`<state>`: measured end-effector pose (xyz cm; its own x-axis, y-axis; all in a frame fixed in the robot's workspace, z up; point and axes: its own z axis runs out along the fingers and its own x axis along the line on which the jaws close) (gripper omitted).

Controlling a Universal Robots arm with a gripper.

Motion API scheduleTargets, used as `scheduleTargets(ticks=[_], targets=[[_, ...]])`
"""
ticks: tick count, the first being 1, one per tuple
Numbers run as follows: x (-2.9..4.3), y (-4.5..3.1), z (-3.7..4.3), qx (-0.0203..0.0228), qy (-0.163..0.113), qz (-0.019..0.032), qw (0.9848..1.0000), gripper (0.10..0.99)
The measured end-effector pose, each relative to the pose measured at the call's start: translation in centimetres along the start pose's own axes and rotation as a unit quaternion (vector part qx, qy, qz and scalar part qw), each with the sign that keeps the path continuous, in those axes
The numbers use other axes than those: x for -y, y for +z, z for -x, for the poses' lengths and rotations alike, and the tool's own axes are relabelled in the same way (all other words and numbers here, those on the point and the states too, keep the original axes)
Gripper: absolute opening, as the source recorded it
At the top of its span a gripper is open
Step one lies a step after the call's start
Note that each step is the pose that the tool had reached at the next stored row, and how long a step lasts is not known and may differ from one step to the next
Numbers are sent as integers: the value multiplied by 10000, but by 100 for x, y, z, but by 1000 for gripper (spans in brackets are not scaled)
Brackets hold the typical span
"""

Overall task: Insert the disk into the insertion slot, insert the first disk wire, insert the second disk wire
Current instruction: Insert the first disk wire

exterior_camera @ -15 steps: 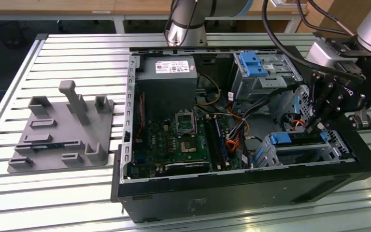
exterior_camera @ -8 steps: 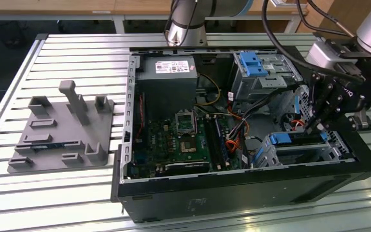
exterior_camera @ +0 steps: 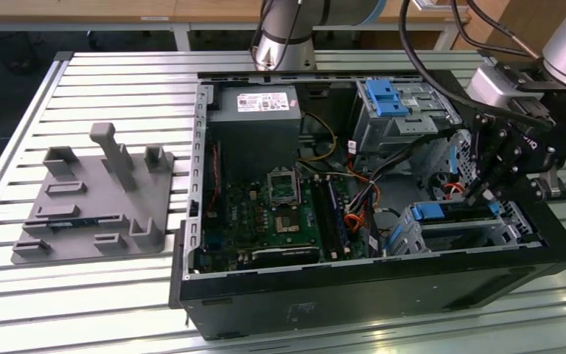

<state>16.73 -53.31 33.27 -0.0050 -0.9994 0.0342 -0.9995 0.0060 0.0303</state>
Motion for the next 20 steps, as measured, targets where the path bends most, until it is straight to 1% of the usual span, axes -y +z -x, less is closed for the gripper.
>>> scheduleTargets(ticks=[6,9,10,11,12,13,14,15,17,20], targets=[[2,34,0,-1,0,2,10000,165],[4,55,-5,-9,0,3,10000,165],[4,58,-6,-8,-1,3,10000,165],[4,68,-5,6,-1,5,10000,173],[4,70,-5,7,0,5,10000,173],[4,67,-6,4,0,4,10000,227],[3,48,-6,0,0,4,10000,227],[2,24,-7,1,0,4,10000,298],[0,-45,-9,-1,0,4,10000,298],[-4,-180,-14,0,0,4,10000,298]])
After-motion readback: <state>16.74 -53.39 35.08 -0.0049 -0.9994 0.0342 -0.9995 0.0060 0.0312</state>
